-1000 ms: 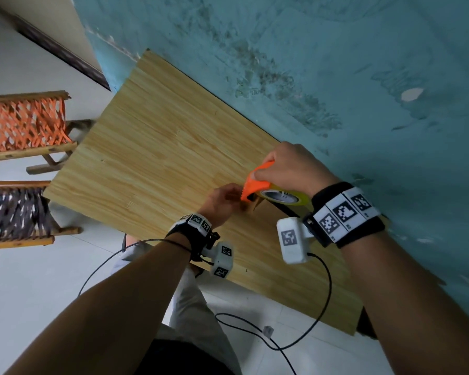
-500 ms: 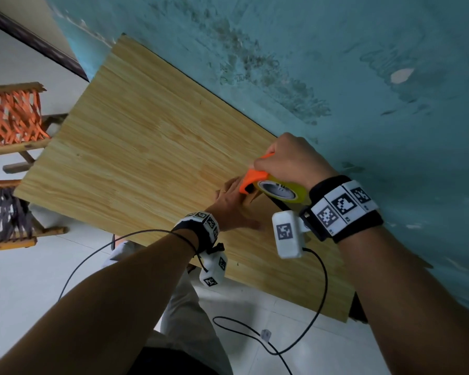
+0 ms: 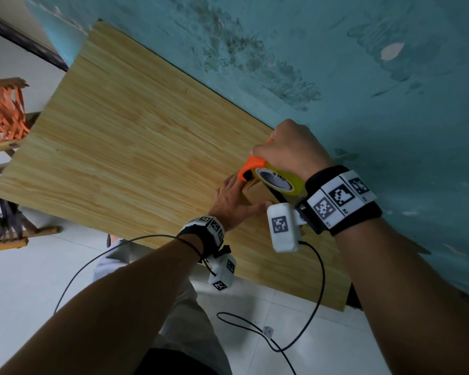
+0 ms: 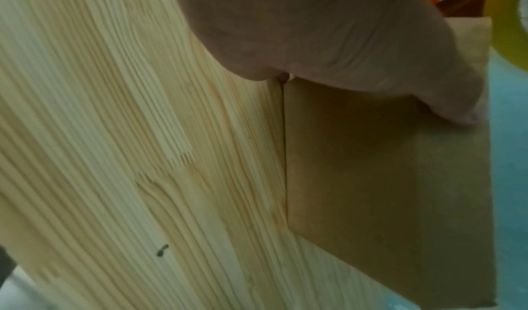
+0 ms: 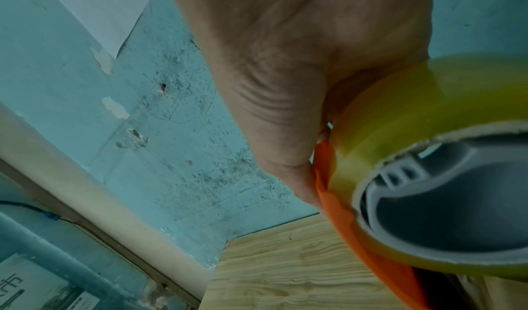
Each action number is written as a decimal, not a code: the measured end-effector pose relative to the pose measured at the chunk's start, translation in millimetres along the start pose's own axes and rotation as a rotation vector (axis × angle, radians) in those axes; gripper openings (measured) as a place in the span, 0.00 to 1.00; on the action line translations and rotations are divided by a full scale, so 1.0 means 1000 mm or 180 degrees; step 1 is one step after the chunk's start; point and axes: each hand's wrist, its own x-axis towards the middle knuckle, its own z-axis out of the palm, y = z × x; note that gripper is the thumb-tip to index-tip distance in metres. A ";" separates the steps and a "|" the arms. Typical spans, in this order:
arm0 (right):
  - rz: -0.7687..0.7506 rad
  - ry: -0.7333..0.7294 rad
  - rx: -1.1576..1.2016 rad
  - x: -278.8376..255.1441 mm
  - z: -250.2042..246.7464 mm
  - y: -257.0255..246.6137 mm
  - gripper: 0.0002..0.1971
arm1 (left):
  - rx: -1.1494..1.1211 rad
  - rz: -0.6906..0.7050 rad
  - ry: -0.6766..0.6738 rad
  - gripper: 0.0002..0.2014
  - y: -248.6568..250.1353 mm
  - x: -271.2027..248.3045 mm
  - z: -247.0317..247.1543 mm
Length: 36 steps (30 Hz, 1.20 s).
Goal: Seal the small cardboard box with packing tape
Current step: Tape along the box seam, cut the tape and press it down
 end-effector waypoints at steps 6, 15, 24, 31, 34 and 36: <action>0.0102 -0.0013 0.0069 0.000 -0.006 0.004 0.24 | -0.0045 0.0014 0.0008 0.45 -0.002 0.000 0.002; 0.0197 0.0044 0.0074 0.001 -0.006 0.002 0.23 | 0.0073 -0.0061 0.0038 0.40 0.004 0.003 0.001; 0.0210 0.0152 0.0007 -0.005 -0.008 0.000 0.18 | 0.0346 -0.0116 -0.0007 0.40 0.011 0.003 -0.005; 0.0317 0.0212 -0.0187 -0.006 -0.024 -0.016 0.16 | 0.0399 -0.0107 -0.0041 0.44 0.022 -0.001 -0.010; 0.0375 0.0194 -0.0282 -0.009 -0.044 -0.014 0.13 | 0.0346 -0.0129 -0.0051 0.46 0.028 -0.003 -0.014; 0.0418 0.0195 -0.0272 -0.015 -0.058 -0.009 0.13 | 0.0344 -0.0148 -0.0059 0.44 0.027 -0.001 -0.013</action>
